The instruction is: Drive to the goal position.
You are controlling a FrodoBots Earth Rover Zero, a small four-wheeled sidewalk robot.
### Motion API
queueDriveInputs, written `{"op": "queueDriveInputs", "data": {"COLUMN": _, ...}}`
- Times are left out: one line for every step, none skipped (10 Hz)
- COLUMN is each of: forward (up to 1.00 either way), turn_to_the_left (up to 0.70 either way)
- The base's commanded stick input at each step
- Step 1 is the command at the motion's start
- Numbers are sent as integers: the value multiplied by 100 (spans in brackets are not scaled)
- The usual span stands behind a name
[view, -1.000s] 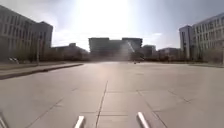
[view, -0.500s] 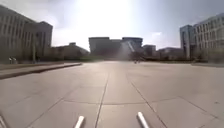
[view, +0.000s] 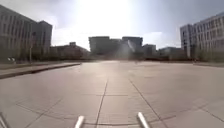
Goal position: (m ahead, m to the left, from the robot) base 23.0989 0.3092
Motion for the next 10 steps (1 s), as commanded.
{"op": "queueDriveInputs", "data": {"forward": 100, "turn_to_the_left": 0}}
{"op": "queueDriveInputs", "data": {"forward": 100, "turn_to_the_left": 0}}
{"op": "queueDriveInputs", "data": {"forward": 100, "turn_to_the_left": 0}}
{"op": "queueDriveInputs", "data": {"forward": 100, "turn_to_the_left": 0}}
{"op": "queueDriveInputs", "data": {"forward": 100, "turn_to_the_left": 0}}
{"op": "queueDriveInputs", "data": {"forward": 100, "turn_to_the_left": 0}}
{"op": "queueDriveInputs", "data": {"forward": 100, "turn_to_the_left": 0}}
{"op": "queueDriveInputs", "data": {"forward": 100, "turn_to_the_left": 0}}
{"op": "queueDriveInputs", "data": {"forward": 100, "turn_to_the_left": 0}}
{"op": "queueDriveInputs", "data": {"forward": 100, "turn_to_the_left": 0}}
